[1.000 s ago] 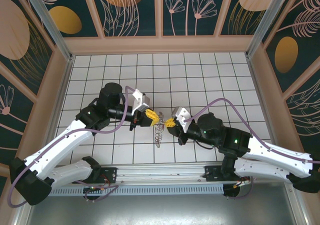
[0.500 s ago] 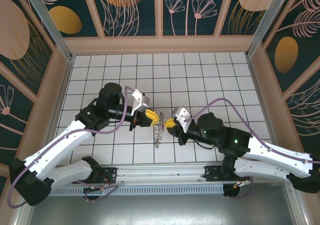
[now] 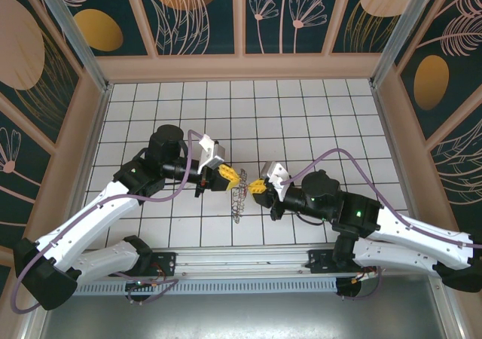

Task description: Put the keys on the keyring

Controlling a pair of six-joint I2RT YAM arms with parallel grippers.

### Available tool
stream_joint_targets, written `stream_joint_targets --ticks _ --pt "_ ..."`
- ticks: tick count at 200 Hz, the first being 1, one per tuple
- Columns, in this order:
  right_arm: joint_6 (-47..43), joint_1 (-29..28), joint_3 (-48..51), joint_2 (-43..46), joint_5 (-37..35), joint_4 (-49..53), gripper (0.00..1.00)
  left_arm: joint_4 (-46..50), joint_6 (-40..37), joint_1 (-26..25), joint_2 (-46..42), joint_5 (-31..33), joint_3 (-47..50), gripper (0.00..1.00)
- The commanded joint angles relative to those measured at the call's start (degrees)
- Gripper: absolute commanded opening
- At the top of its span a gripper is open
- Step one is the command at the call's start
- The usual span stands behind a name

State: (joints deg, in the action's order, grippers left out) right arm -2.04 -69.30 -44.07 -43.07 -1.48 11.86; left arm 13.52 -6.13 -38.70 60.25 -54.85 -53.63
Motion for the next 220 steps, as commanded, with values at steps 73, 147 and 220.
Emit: stream_joint_targets --ticks 73,147,220 --pt "0.8 0.5 0.2 0.0 -3.7 -1.0 0.0 -1.7 -0.1 -0.4 -0.4 -0.9 -0.2 0.0" --pt "0.2 0.6 0.0 -0.7 -2.5 -1.7 0.0 -1.5 0.0 -0.3 -0.5 -0.7 -0.2 0.0" --pt "0.4 0.5 1.4 1.3 -0.3 -2.3 0.0 -1.5 0.0 -0.4 -0.2 -0.8 -0.3 0.0"
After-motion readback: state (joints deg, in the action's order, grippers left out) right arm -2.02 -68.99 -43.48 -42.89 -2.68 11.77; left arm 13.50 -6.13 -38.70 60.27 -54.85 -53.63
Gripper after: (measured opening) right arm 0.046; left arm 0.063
